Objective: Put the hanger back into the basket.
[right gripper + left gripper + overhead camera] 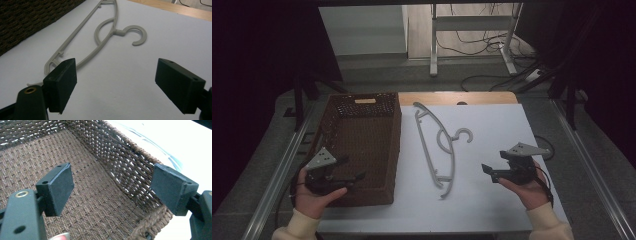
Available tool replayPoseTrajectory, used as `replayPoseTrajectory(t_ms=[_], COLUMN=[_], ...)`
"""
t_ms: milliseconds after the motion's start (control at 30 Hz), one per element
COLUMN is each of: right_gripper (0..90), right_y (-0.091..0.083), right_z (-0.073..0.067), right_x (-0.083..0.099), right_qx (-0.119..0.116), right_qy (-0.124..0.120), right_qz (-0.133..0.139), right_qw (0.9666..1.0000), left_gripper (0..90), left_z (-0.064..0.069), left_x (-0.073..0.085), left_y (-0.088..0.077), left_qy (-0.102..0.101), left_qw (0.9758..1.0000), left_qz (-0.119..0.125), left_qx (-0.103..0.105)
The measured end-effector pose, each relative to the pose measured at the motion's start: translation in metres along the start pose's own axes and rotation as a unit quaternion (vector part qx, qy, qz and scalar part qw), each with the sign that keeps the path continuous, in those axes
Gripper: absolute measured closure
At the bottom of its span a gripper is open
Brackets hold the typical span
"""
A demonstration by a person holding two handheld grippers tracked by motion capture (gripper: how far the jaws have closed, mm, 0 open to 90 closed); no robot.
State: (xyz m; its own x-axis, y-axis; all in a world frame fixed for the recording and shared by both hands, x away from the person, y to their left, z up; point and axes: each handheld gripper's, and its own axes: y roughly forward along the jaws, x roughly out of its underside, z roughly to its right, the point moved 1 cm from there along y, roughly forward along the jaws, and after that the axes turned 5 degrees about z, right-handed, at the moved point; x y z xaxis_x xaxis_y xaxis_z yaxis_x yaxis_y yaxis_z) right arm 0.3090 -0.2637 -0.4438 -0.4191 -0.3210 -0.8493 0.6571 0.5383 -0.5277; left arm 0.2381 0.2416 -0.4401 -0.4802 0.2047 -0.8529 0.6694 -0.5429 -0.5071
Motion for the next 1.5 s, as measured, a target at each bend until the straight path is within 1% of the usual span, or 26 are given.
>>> replayPoseTrajectory(t_ms=[100, 300, 333, 400, 533, 700, 867, 1000, 1067, 1133, 1233, 1267, 1300, 1367, 1500], right_gripper=[18.1, 18.2, 18.2, 18.3, 18.3, 18.7, 19.5, 20.1, 20.6, 21.6, 22.1, 22.0, 21.8, 21.8, 22.7], right_y=[0.001, 0.0, 0.001, 0.001, 0.0, 0.0, 0.008, 0.013, 0.015, 0.017, 0.021, 0.025, 0.025, 0.031, 0.044], right_z=[0.001, 0.003, 0.003, 0.002, 0.001, -0.002, -0.003, -0.005, -0.007, -0.011, -0.013, -0.013, -0.013, -0.013, -0.013], right_x=[0.002, 0.004, 0.004, 0.004, 0.005, 0.005, 0.001, -0.003, -0.003, -0.005, -0.008, -0.012, -0.012, -0.016, -0.024], right_qx=[-0.001, 0.001, 0.002, 0.004, 0.006, 0.007, 0.001, -0.001, 0.001, 0.0, 0.002, 0.003, 0.003, 0.004, 0.002], right_qy=[-0.002, 0.0, -0.001, -0.003, -0.006, -0.008, -0.003, -0.002, -0.002, -0.003, -0.003, -0.002, -0.002, -0.001, -0.001], right_qz=[-0.005, -0.005, -0.007, -0.009, -0.011, -0.014, -0.019, -0.025, -0.03, -0.035, -0.039, -0.041, -0.041, -0.045, -0.053], right_qw=[1.0, 1.0, 1.0, 0.9999, 0.9999, 0.9999, 0.9998, 0.9997, 0.9996, 0.9994, 0.9992, 0.9991, 0.9991, 0.999, 0.9986], left_gripper=[18.6, 18.6, 18.3, 18.1, 17.8, 17.9, 17.9, 17.9, 17.9, 17.9, 18.0, 18.0, 18.0, 18.0, 18.0], left_z=[-0.002, -0.001, 0.0, 0.001, 0.003, 0.006, 0.006, 0.002, 0.003, 0.004, 0.005, 0.005, 0.004, 0.003, 0.003], left_x=[0.0, -0.004, -0.004, -0.003, -0.002, -0.003, -0.004, 0.0, 0.001, -0.001, -0.004, -0.005, -0.006, -0.007, -0.006], left_y=[0.001, 0.002, 0.002, 0.004, 0.006, 0.007, 0.007, 0.008, 0.007, 0.006, 0.004, 0.003, 0.002, 0.001, 0.001], left_qy=[-0.001, 0.001, 0.0, -0.003, -0.005, 0.002, 0.008, -0.001, -0.002, 0.002, 0.006, 0.006, 0.005, 0.005, 0.005], left_qw=[1.0, 1.0, 1.0, 1.0, 0.9999, 0.9998, 0.9998, 0.9999, 0.9999, 0.9999, 0.9999, 0.9999, 1.0, 1.0, 1.0], left_qz=[-0.002, -0.001, 0.0, 0.0, -0.003, -0.004, -0.007, -0.01, -0.012, -0.01, -0.004, -0.002, 0.001, 0.003, 0.001], left_qx=[-0.002, -0.002, 0.0, 0.009, 0.014, 0.019, 0.018, 0.014, 0.012, 0.011, 0.01, 0.009, 0.009, 0.008, 0.008])
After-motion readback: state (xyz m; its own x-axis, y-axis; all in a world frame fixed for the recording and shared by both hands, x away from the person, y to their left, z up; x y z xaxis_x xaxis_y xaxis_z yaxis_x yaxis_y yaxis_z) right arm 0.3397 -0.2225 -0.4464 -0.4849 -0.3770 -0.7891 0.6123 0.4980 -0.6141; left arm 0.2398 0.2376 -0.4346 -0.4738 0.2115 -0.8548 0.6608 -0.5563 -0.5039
